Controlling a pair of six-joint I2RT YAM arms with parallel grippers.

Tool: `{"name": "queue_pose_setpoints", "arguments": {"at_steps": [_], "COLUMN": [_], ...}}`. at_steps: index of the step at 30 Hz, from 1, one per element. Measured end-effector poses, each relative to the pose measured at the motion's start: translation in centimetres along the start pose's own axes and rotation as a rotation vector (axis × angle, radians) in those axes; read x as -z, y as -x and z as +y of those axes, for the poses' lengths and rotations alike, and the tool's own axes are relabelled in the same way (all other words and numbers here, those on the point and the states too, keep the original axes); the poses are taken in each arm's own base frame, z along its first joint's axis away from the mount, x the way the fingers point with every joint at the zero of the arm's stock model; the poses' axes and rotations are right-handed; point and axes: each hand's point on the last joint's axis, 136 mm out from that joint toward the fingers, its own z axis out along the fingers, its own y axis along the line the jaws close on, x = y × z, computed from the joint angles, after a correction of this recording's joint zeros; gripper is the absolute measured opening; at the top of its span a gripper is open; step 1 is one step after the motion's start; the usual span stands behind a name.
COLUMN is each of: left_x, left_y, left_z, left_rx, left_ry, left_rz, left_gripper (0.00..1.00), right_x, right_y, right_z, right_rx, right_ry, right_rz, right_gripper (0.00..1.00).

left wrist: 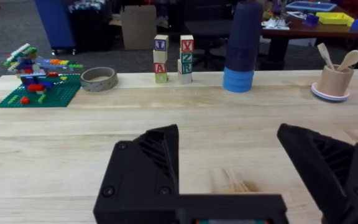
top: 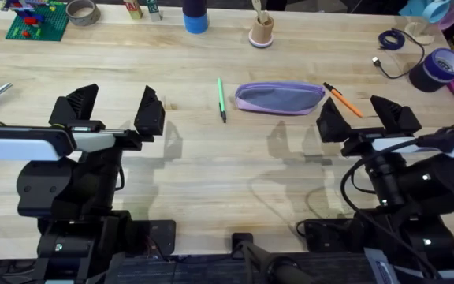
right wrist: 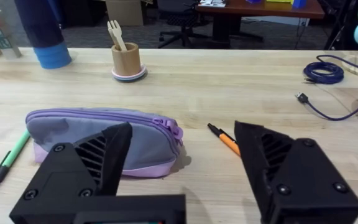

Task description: Unzip the bag, pick up the pens from the table one at a time and place them inside, then zip the bag closed.

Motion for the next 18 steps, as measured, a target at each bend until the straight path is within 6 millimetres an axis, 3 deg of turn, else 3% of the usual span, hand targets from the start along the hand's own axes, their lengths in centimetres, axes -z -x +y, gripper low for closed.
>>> {"name": "queue_pose_setpoints", "arguments": {"at_steps": [18], "left_x": [0.27], "left_y": [-0.07], "left_z": [0.14], "left_rx": [0.0], "left_ry": [0.009], "left_rz": [0.041], "left_gripper": [0.993], "right_x": [0.01], "right_y": [0.05], "right_z": [-0.13], "right_rx": [0.0], "right_ry": [-0.008], "right_rz": [-0.001], "right_gripper": [0.996]}}
